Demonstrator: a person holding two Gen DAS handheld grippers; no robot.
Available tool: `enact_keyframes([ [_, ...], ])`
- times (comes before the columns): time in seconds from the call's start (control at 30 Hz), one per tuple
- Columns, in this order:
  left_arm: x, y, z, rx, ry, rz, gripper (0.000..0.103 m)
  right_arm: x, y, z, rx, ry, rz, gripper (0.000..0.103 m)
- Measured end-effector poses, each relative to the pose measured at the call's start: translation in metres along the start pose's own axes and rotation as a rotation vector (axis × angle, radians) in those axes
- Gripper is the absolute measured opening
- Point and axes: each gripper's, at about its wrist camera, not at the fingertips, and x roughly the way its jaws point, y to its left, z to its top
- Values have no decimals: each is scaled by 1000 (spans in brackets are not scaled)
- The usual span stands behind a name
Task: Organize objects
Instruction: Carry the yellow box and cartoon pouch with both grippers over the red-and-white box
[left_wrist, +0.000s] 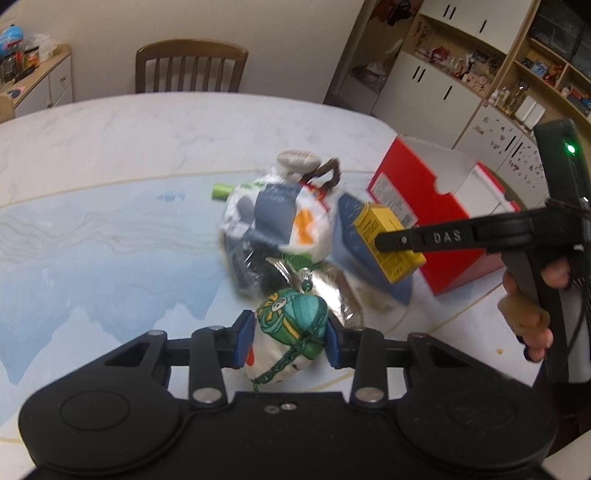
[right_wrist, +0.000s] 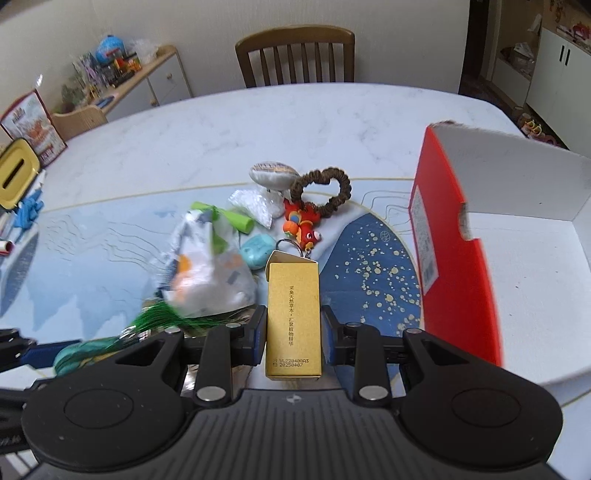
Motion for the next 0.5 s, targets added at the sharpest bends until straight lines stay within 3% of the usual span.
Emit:
enact_keyframes([
  [0.5,-24,-52,48,12,-73,-100,37,-72,-48,1,61,-83,44,28],
])
